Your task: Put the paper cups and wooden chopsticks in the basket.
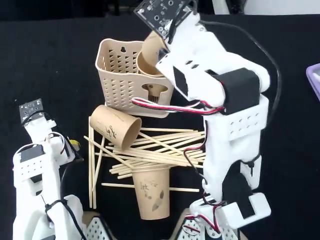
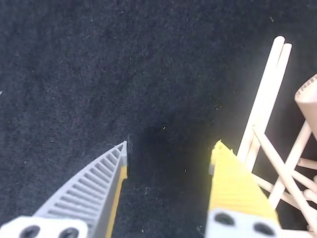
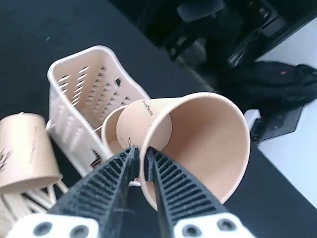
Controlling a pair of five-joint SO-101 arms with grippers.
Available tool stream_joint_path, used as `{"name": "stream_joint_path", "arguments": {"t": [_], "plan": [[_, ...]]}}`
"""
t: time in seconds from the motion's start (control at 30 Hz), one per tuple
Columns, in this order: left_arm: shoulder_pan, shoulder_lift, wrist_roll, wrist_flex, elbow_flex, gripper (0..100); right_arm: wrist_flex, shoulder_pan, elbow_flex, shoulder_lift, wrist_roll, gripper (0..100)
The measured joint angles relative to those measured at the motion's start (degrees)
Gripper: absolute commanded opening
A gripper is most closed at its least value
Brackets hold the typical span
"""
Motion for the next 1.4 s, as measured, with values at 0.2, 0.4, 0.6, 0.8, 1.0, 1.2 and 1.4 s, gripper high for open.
{"name": "stream_joint_path", "arguments": {"t": [0.2, 0.4, 0.6, 0.8, 1.0, 1.2, 1.4], "plan": [[0.0, 0.0, 0.0, 0.0, 0.0, 27, 1.14, -0.09, 0.0, 2.02, 3.16, 1.0], [0.0, 0.0, 0.0, 0.0, 0.0, 27, 1.23, -0.09, 0.09, 2.55, 3.43, 1.0], [0.0, 0.0, 0.0, 0.0, 0.0, 27, 1.23, -0.35, 0.79, 5.27, 3.43, 1.1], [0.0, 0.0, 0.0, 0.0, 0.0, 27, 1.23, -0.53, 0.79, 6.77, 3.43, 6.6], [0.0, 0.0, 0.0, 0.0, 0.0, 27, 1.23, -0.26, 0.7, 6.86, 2.46, 24.0], [0.0, 0.0, 0.0, 0.0, 0.0, 27, 1.67, -0.26, -7.74, 6.86, -5.54, 24.0], [0.0, 0.0, 0.0, 0.0, 0.0, 27, 2.37, -1.58, -10.9, 5.36, -8.79, 24.0]]}}
